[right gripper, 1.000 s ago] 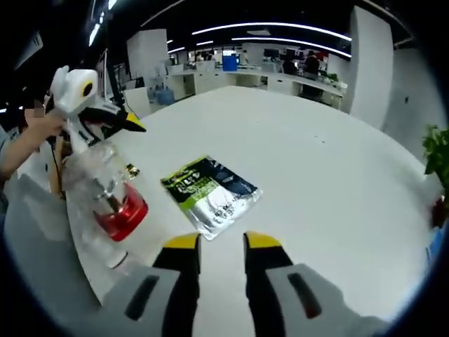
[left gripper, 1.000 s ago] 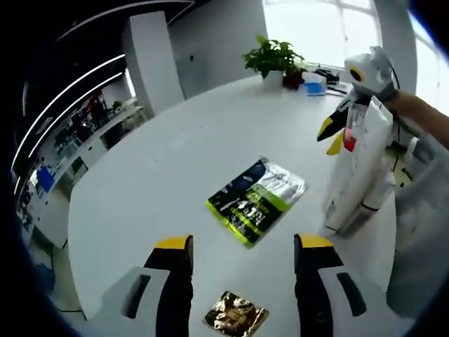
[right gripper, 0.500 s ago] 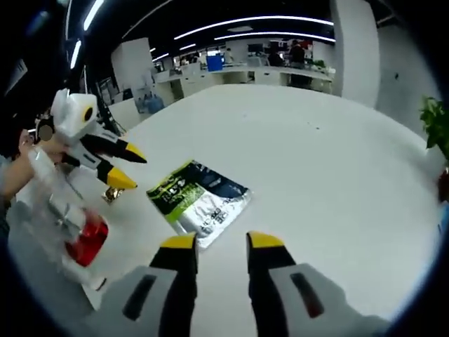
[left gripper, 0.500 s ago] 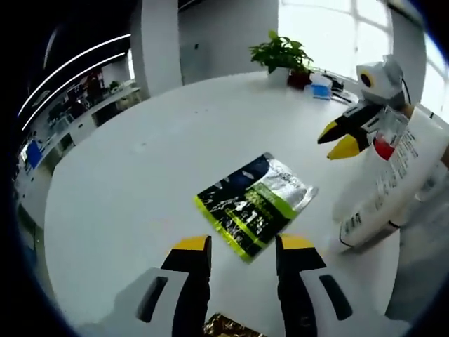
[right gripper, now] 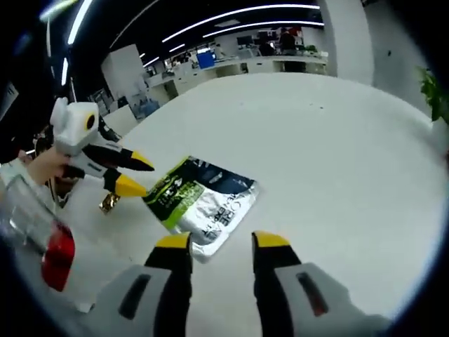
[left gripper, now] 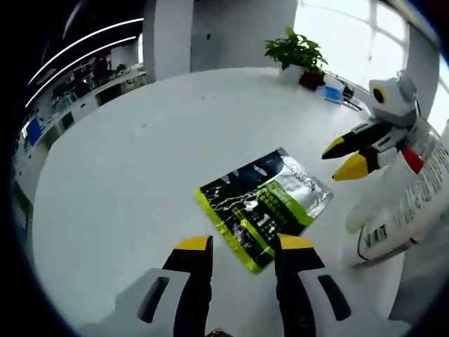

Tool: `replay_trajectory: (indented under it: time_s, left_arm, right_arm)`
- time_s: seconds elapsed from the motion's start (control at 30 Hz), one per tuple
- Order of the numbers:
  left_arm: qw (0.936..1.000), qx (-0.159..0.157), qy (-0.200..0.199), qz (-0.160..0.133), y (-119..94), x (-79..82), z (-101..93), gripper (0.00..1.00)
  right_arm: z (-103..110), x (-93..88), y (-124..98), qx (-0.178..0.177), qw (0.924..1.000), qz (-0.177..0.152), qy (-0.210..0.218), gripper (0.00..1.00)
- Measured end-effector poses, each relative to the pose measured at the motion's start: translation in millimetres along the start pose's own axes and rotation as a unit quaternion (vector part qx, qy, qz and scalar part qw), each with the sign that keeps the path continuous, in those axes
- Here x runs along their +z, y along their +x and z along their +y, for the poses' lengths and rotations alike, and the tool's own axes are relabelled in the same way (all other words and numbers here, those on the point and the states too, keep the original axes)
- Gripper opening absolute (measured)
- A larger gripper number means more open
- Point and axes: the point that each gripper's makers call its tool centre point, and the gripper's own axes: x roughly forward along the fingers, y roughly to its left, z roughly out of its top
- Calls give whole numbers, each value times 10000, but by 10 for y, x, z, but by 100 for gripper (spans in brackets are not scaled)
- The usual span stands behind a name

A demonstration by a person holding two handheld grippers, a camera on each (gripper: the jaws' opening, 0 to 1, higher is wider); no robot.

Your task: Arrange the skincare products in the storage area until every visible bottle or jar stands upright without overlapping.

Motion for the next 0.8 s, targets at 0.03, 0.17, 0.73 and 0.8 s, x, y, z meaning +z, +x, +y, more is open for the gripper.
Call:
replay_trajectory:
  time_s: [0.03, 0.17, 0.73, 0.8]
  left_arm:
    - [10000, -10, -40, 33, 20, -11, 1, 32]
    - [9999, -6, -97, 68, 74, -12, -4, 35]
    - [9989, -62, -181, 431, 156, -29, -88, 34]
    - [9988, -71, -194, 445, 152, -20, -122, 34]
  right_arm:
    - [7, -3, 8, 15, 10000, 7, 14, 34]
    - [28, -8, 44, 27, 10000, 42, -4, 35]
    - [89, -32, 125, 64, 9999, 117, 8, 38]
    - [92, -36, 127, 78, 9999, 121, 25, 37]
